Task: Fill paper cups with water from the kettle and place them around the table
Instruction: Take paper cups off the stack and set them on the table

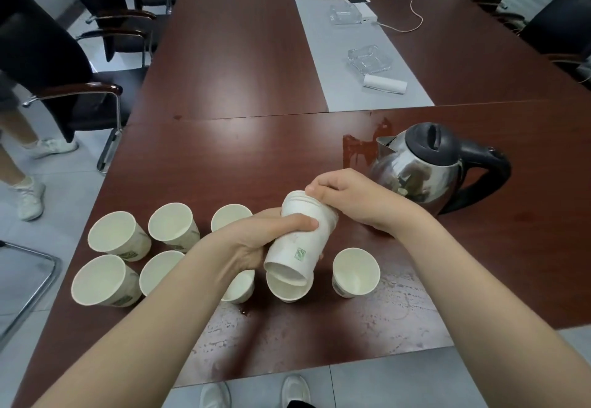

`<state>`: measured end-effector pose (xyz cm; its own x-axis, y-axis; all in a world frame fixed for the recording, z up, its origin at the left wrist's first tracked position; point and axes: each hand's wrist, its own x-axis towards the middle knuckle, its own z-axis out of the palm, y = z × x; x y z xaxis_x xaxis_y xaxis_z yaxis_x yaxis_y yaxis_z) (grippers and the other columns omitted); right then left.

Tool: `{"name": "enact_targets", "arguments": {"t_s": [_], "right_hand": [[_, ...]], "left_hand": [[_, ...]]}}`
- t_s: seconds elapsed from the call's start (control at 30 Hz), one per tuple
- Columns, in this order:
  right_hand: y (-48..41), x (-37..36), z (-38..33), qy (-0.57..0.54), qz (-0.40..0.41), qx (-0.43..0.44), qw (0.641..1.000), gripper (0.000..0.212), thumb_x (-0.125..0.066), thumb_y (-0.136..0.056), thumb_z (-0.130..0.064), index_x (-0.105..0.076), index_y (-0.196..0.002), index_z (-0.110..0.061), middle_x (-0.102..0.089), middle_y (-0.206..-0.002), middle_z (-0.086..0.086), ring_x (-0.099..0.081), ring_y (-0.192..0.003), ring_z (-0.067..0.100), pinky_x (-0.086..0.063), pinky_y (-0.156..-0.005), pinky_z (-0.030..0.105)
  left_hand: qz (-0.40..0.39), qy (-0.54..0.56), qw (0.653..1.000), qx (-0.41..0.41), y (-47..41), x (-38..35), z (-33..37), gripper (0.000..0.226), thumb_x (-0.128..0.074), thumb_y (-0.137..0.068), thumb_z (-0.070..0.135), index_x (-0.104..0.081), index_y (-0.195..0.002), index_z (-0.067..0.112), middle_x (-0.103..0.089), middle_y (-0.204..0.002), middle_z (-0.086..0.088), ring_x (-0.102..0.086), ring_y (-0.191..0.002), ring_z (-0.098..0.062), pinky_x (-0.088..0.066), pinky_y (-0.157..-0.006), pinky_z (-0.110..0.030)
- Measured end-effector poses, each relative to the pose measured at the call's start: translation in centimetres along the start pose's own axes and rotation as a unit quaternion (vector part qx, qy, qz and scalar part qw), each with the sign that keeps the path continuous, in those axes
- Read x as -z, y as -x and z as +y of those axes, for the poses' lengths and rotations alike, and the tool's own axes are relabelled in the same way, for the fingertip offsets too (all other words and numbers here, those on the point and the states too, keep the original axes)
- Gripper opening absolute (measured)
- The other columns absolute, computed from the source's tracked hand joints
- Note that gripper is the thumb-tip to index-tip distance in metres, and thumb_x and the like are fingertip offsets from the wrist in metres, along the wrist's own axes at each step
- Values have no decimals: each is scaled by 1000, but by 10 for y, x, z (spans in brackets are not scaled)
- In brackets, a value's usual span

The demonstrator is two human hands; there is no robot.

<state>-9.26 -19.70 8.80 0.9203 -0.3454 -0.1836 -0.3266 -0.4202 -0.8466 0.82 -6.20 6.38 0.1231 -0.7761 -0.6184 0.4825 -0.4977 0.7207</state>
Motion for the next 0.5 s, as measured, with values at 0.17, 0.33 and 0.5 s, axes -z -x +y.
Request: {"name": "enact_targets", "arguments": {"t_s": [0.17,0.33,0.5], "right_hand": [[0,-1,0,34,22,-5,999,32,-53,-97,-21,-63,-79,3,-50,-66,-3,-42,-65,11,-36,-64,29],[-3,-6,1,102,45,-22,994,34,-50,-97,-22,-53,-65,-12,-50,-63,-4,-43,-63,13,-36,-65,31],[-4,-8,-5,137,49,-17,989,24,-44,-100,-23,-58,-84,-10,-55,-80,-2,-49,-80,14,-33,-68,27]], "left_hand": [[46,-110,990,-68,0,-5,-1,39,-71,-63,22,-62,-99,11,-67,-78,-7,-66,-69,-19,-54,-61,-29],[118,-210,964,-110,1,-10,-2,29,-71,-60,24,-63,-86,16,-65,-70,-2,-64,-60,-15,-50,-53,-24],[95,-159,981,-60,6,-10,0,8,-67,-84,15,-61,-91,14,-65,-70,-3,-63,-57,-15,-46,-45,-20]]}}
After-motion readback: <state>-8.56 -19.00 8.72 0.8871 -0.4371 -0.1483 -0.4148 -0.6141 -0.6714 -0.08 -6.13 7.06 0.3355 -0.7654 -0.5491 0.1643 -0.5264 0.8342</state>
